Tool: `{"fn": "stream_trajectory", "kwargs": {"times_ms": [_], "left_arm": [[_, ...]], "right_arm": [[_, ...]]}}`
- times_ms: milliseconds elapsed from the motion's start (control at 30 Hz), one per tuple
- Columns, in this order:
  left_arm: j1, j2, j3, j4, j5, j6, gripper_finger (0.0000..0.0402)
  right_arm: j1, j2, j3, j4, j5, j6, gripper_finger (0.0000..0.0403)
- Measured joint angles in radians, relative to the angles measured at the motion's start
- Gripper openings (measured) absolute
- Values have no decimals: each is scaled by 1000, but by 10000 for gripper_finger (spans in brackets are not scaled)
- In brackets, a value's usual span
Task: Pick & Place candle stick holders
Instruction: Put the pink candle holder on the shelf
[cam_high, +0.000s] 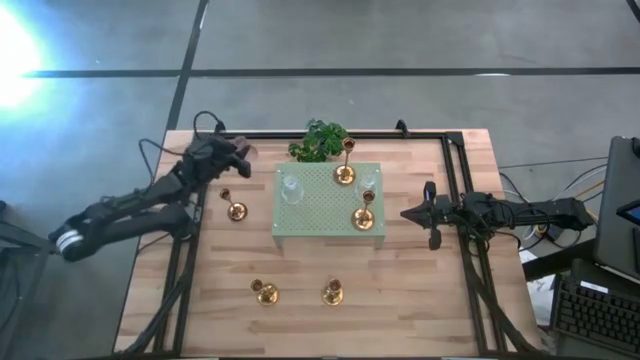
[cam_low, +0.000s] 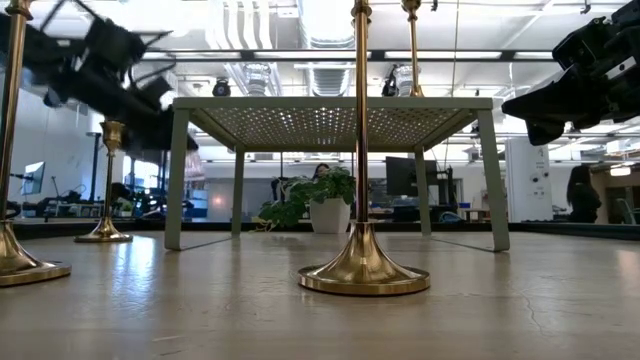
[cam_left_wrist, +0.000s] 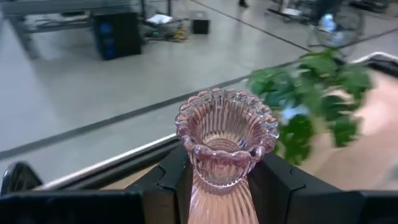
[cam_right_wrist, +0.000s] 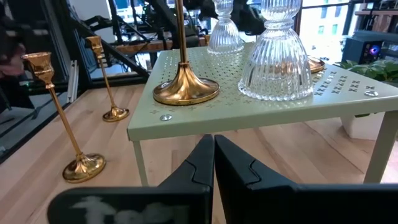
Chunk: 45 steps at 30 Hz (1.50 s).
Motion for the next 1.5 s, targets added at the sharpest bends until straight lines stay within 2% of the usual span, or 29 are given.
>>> {"fn": "stream_trajectory", "kwargs": {"times_ms": [200, 433, 633, 867, 1033, 1200, 1367, 1500], "left_arm": [[-8, -123, 189, -281, 97, 46, 125], [-41, -153, 434, -516, 262, 69, 125], [-104, -133, 544, -562, 521, 65, 125], [-265, -66, 603, -559, 640, 24, 125], [-452, 47, 628, -518, 628, 25, 125], [-618, 162, 705, -501, 503, 93, 125], [-713, 254, 760, -504, 399, 144, 125], [-734, 321, 771, -491, 328, 163, 125]], "right_arm": [[0, 0, 0, 0, 0, 0, 8], [0, 0, 0, 0, 0, 0, 8], [0, 0, 0, 0, 0, 0, 8], [0, 0, 0, 0, 0, 0, 8], [0, 0, 0, 0, 0, 0, 8], [0, 0, 0, 0, 0, 0, 9], [0, 0, 0, 0, 0, 0, 8], [0, 0, 0, 0, 0, 0, 8]]}}
